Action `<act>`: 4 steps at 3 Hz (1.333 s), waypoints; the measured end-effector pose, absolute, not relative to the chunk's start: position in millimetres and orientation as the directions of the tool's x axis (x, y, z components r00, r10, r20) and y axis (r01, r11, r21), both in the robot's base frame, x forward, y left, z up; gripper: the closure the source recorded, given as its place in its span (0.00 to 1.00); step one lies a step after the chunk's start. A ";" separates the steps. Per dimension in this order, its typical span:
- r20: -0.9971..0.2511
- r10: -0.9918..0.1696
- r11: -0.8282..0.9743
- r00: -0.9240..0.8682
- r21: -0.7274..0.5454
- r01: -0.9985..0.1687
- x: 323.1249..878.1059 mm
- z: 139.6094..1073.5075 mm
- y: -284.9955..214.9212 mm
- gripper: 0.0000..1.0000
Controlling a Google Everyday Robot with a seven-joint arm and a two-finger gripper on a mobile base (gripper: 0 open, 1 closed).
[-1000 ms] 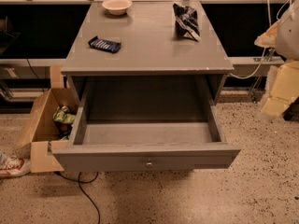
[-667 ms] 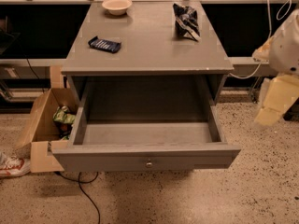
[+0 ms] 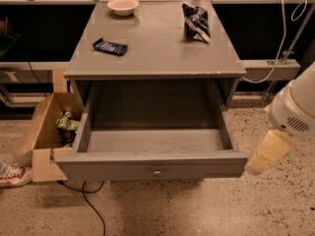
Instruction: Close top drawer
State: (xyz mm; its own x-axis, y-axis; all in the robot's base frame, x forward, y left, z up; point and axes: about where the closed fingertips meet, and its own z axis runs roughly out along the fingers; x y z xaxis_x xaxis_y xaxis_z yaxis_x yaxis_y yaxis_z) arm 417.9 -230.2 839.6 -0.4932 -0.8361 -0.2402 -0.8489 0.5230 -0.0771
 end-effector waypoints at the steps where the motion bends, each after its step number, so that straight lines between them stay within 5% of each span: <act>1: -0.243 -0.797 0.577 -0.553 -0.034 -0.816 409.5 796.5 -232.1 0.05; 4: -0.254 -0.793 0.555 -0.554 0.074 -0.829 396.0 692.2 -192.2 0.70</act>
Offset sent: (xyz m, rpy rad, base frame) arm -0.0310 0.0136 -0.1260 0.0975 0.1127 -0.0954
